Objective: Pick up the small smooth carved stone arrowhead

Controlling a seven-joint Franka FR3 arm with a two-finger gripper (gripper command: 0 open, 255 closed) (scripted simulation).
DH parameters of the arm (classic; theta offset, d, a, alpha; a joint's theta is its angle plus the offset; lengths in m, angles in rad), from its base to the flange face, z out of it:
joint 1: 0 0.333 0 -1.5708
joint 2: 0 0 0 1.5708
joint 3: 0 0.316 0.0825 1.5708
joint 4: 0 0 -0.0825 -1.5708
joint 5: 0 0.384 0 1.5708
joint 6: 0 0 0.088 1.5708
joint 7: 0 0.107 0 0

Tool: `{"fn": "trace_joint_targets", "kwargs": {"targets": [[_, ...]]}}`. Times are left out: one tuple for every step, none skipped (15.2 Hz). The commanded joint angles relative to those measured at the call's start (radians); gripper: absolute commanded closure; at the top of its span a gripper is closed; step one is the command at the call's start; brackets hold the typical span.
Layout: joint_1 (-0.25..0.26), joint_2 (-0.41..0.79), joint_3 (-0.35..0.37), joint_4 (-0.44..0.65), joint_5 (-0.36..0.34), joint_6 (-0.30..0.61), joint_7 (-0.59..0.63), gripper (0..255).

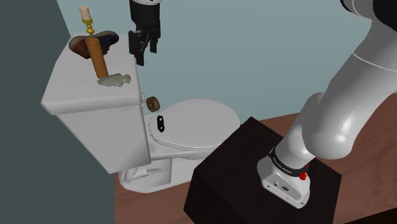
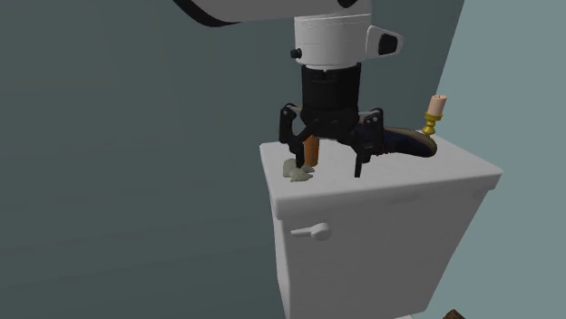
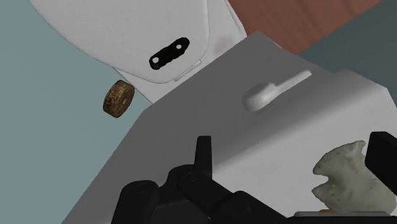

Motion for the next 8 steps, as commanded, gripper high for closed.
{"fn": "trace_joint_targets", "kwargs": {"targets": [[0.019,0.058,0.018,0.060,-0.011,-0.004,0.000,0],[0.029,0.088,0.027,0.092,-0.018,-0.008,0.000,0],[0.040,0.119,0.035,0.125,-0.026,-0.012,0.000,0],[0.052,0.149,0.043,0.158,-0.034,-0.017,0.001,0],[0.064,0.180,0.051,0.193,-0.042,-0.022,0.001,0],[0.076,0.212,0.058,0.229,-0.051,-0.029,0.001,0],[0.087,0.238,0.063,0.259,-0.058,-0.035,0.001,0],[0.087,0.238,0.063,0.246,-0.058,-0.021,0.002,0]]}}
